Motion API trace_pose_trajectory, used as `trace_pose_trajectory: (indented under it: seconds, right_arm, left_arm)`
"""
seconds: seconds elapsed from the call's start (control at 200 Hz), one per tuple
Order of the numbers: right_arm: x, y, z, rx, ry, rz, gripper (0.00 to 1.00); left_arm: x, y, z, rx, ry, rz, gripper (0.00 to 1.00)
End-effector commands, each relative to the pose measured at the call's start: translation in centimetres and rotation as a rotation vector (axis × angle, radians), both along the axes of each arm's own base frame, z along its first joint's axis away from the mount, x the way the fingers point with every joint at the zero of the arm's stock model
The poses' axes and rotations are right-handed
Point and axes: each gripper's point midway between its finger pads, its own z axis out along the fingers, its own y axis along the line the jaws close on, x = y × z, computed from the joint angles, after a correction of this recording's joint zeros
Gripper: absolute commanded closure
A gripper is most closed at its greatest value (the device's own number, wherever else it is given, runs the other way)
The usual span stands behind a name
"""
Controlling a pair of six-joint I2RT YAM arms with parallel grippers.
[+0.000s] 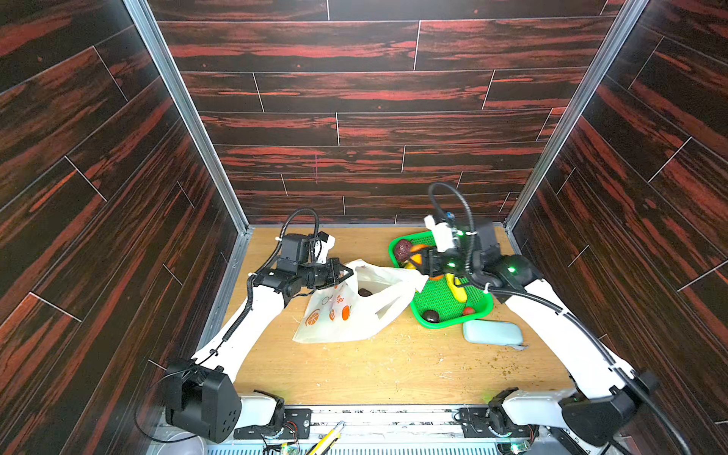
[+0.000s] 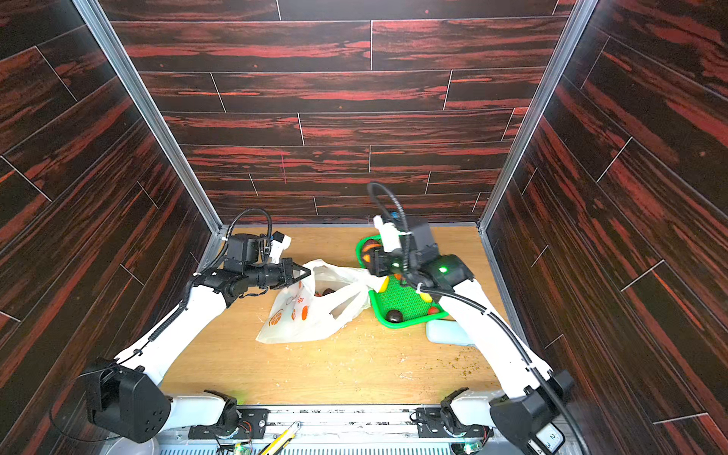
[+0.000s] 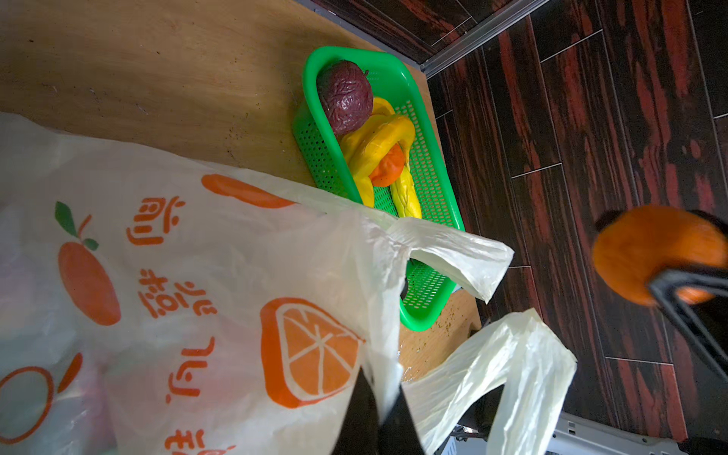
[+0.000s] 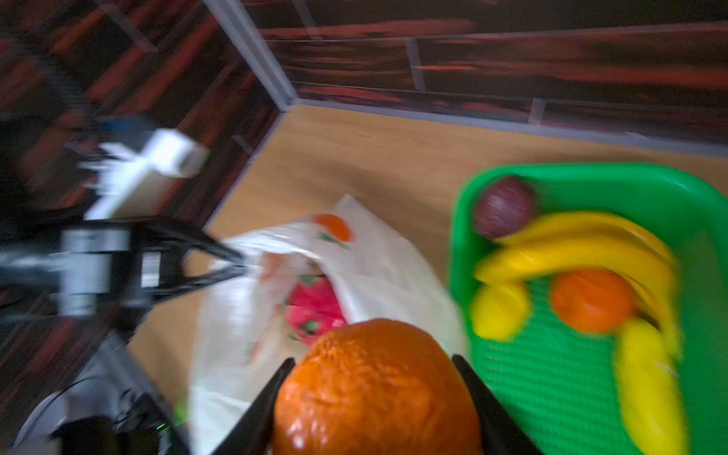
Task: Place the fake fruits into the plastic bag and tie a complex knot
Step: 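Lift the orange with the right gripper and carry it into the bag's mouth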
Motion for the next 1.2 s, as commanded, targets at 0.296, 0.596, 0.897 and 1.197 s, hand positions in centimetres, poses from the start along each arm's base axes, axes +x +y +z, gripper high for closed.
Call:
trace_pose_trajectory:
  seconds: [0.296, 0.596, 0.897, 1.197]
  right_arm:
    - [-1.7, 10.5, -5.1, -0.026, 0.124, 0.224, 0.55]
    - [-2.8, 11.6, -10.9, -0.059, 0.255, 0.241, 0.55]
    - [-1.6, 11.3, -14.9, -0.145, 0.267, 0.203, 0.55]
    - [1.3, 12.2, -15.7, -0.151, 0.193, 0.190, 0.55]
  left_arm:
    - [-0.4, 0.0, 0.0, -0.011, -0.007, -0.014, 1.00]
    - [-0.7, 0.0, 0.8, -0.024, -0.021, -0.023, 1.00]
    - [-1.2, 0.0, 1.2, -0.028, -0.028, -0.029, 1.00]
    - [-1.6, 0.0, 1.5, -0.030, -0.029, -0.032, 1.00]
